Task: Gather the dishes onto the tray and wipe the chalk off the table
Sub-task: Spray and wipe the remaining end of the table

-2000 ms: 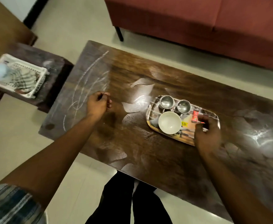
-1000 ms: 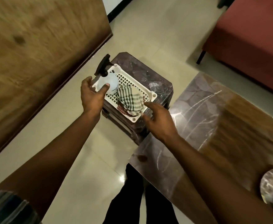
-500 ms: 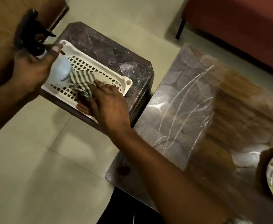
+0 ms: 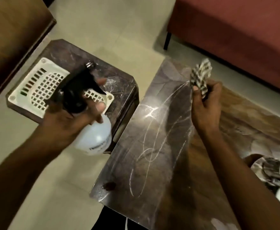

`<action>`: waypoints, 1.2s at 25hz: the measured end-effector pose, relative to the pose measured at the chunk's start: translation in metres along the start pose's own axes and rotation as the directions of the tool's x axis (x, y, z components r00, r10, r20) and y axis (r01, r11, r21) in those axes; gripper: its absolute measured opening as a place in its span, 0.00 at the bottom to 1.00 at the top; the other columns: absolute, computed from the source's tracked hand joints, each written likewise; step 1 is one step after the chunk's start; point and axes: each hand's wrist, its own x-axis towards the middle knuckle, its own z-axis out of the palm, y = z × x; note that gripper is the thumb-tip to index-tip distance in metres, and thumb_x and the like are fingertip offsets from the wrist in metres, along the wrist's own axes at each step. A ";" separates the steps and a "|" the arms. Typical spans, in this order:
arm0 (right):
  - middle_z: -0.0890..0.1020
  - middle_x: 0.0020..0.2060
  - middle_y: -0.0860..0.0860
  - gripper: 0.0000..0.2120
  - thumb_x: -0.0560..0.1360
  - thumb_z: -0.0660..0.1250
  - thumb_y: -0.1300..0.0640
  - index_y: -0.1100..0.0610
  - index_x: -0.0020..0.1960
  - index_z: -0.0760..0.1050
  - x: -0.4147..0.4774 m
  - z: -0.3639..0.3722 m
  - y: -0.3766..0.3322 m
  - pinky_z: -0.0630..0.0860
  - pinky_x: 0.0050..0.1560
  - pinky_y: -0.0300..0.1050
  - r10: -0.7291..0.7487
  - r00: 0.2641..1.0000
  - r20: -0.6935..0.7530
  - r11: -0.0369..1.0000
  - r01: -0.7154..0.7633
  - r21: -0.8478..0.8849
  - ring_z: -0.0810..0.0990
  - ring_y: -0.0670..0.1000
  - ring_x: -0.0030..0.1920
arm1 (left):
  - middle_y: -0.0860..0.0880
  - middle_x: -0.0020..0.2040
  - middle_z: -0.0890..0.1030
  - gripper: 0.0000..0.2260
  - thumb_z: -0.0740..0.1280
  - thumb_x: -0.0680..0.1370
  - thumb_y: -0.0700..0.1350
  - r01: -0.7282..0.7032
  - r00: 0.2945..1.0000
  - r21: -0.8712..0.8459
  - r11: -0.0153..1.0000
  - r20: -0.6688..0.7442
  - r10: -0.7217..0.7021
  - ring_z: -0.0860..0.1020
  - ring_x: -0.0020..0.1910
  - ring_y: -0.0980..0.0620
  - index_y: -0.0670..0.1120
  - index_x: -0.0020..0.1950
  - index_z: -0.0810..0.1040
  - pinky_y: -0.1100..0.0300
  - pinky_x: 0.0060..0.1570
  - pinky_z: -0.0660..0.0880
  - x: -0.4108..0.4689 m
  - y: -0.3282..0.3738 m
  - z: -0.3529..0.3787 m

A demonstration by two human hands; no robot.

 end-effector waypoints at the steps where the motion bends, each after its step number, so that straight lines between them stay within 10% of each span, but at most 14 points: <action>1: 0.81 0.51 0.34 0.16 0.85 0.64 0.50 0.56 0.69 0.69 0.001 -0.007 0.017 0.74 0.40 0.34 0.016 0.999 0.046 0.986 -0.008 -0.168 0.81 0.36 0.47 | 0.51 0.47 0.89 0.16 0.71 0.81 0.65 0.009 1.000 -0.049 0.999 0.026 -0.007 0.87 0.54 0.41 0.58 0.62 0.86 0.33 0.65 0.80 -0.005 0.010 0.014; 4: 0.77 0.70 0.60 0.26 0.82 0.68 0.52 0.60 0.75 0.66 0.001 -0.013 0.070 0.80 0.65 0.58 0.074 0.960 0.272 0.879 0.066 -0.472 0.78 0.61 0.70 | 0.49 0.43 0.87 0.20 0.73 0.75 0.71 0.018 0.989 -0.204 0.979 0.148 0.013 0.86 0.49 0.50 0.61 0.59 0.86 0.44 0.65 0.80 -0.026 0.024 0.057; 7: 0.61 0.84 0.61 0.45 0.76 0.72 0.54 0.58 0.85 0.51 0.009 -0.007 0.085 0.67 0.80 0.64 0.135 0.878 0.460 0.856 0.130 -0.501 0.63 0.63 0.82 | 0.46 0.43 0.85 0.19 0.74 0.80 0.61 -0.015 0.963 -0.158 0.987 0.263 0.056 0.85 0.45 0.56 0.67 0.71 0.80 0.63 0.58 0.80 -0.011 0.033 0.088; 13: 0.43 0.87 0.53 0.38 0.86 0.52 0.38 0.51 0.88 0.39 -0.033 0.014 0.087 0.47 0.86 0.61 0.065 0.858 0.509 0.793 0.265 -0.548 0.40 0.56 0.87 | 0.45 0.40 0.88 0.10 0.72 0.80 0.62 -0.110 0.988 -0.002 0.994 0.105 0.110 0.88 0.39 0.43 0.60 0.57 0.84 0.38 0.48 0.85 0.045 0.056 0.122; 18: 0.45 0.88 0.50 0.33 0.87 0.52 0.47 0.47 0.88 0.43 -0.112 -0.033 0.119 0.50 0.85 0.58 -0.202 0.547 0.813 0.687 0.671 -0.281 0.44 0.53 0.87 | 0.46 0.34 0.85 0.05 0.68 0.78 0.66 -0.055 0.997 0.189 0.980 0.062 0.044 0.86 0.34 0.49 0.71 0.51 0.82 0.41 0.45 0.85 0.049 0.043 0.129; 22: 0.52 0.87 0.56 0.34 0.84 0.57 0.54 0.51 0.88 0.50 -0.006 -0.049 0.137 0.61 0.82 0.66 0.063 0.898 0.435 0.771 0.233 -0.593 0.57 0.64 0.85 | 0.48 0.40 0.87 0.19 0.68 0.78 0.67 0.044 0.998 0.278 0.959 0.023 -0.053 0.86 0.39 0.53 0.57 0.61 0.85 0.44 0.49 0.84 0.031 0.024 0.136; 25: 0.51 0.87 0.58 0.32 0.87 0.58 0.47 0.52 0.88 0.52 0.074 -0.012 0.113 0.53 0.84 0.66 0.200 0.950 0.242 0.854 -0.048 -0.518 0.51 0.62 0.86 | 0.48 0.34 0.85 0.17 0.66 0.75 0.69 0.063 0.998 0.276 0.959 -0.040 -0.054 0.86 0.37 0.50 0.57 0.47 0.83 0.43 0.45 0.84 0.015 0.015 0.139; 28: 0.47 0.88 0.51 0.30 0.89 0.48 0.41 0.44 0.88 0.45 0.045 0.036 0.085 0.48 0.85 0.65 -0.006 0.900 0.437 0.844 0.238 -0.480 0.45 0.56 0.87 | 0.48 0.34 0.85 0.17 0.66 0.73 0.70 0.076 0.996 0.184 0.980 -0.059 -0.066 0.86 0.35 0.51 0.59 0.52 0.80 0.42 0.44 0.85 0.005 0.015 0.140; 30: 0.46 0.87 0.47 0.29 0.89 0.46 0.41 0.40 0.87 0.41 -0.021 0.049 0.081 0.50 0.85 0.65 -0.239 0.637 0.733 0.745 0.604 -0.282 0.42 0.53 0.87 | 0.52 0.35 0.86 0.13 0.69 0.75 0.68 0.092 0.994 0.121 0.988 -0.065 -0.084 0.86 0.33 0.55 0.61 0.51 0.82 0.42 0.42 0.86 -0.001 0.017 0.139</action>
